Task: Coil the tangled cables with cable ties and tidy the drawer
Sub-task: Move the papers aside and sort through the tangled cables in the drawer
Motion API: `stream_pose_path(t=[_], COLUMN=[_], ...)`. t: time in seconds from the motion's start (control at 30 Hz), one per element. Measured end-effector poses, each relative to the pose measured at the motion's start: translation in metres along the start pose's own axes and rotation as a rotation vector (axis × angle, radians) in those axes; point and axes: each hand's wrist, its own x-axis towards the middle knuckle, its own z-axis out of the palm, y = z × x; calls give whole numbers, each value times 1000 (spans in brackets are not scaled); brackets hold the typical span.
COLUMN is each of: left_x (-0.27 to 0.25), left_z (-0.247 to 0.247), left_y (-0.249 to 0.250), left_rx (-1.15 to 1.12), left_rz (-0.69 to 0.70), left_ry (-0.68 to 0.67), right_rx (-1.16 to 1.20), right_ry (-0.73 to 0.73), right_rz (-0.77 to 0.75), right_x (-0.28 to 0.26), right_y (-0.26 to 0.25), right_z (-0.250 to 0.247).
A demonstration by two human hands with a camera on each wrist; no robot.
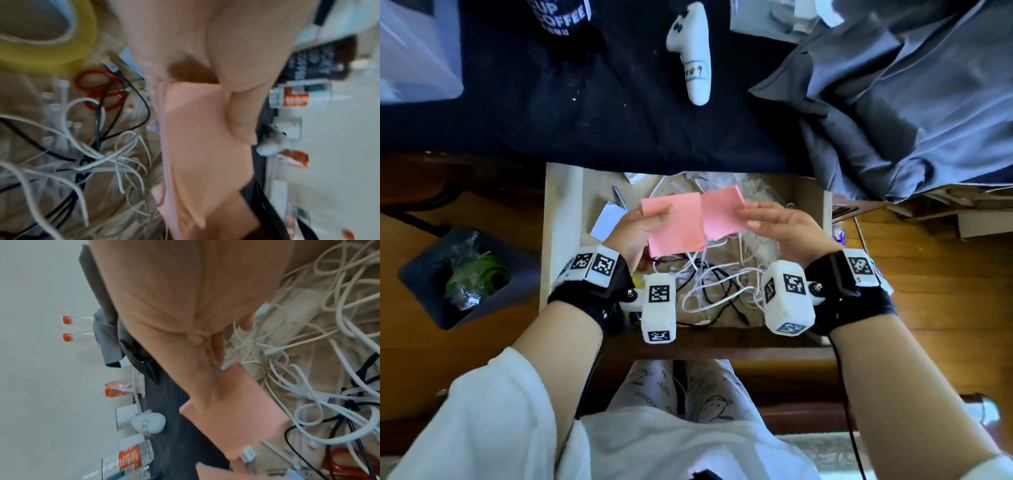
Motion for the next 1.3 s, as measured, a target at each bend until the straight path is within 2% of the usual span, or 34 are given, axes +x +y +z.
stream_pose_path(t=[0.13,0.2,0.33,0.4,0.5,0.57,0.63,0.83,0.97,1.03,1.1,1.2,1.3], left_x=[0,-1,0,-2,-5,-4,-4,-7,-11,-12,-12,-9,-6], left_z=[10,10,4,-2,-12,-18,-22,-39,-62,-78,-92,-106,-111], left_y=[7,5,-6,-11,-13,-16,-19,-30,-36,-34,-30,-26,-28], left_rx=[146,192,76,-14,-90,-120,-139,-89,-59,-20,19,107,166], left_rz=[-32,-51,-45,-42,-33,-38,-34,-70,-48,3,50,84,27], left_ry=[-135,-169,-101,-92,-130,-104,-78,13,123,204,249,278,287], right_rx=[-133,-104,97,149,92,70,-28,-580,-558,-504,-480,-665,-891], right_ry=[-153,-114,14,2,-73,-115,-146,-302,-364,-345,-265,-129,-103], right_rz=[21,-11,11,76,203,237,229,144,136,163,178,93,51], right_x=[6,10,15,17,17,18,20,35,47,57,75,114,146], right_y=[0,3,15,20,24,25,28,36,45,50,58,74,79], right_z=[16,25,40,45,54,59,63,83,102,111,118,128,142])
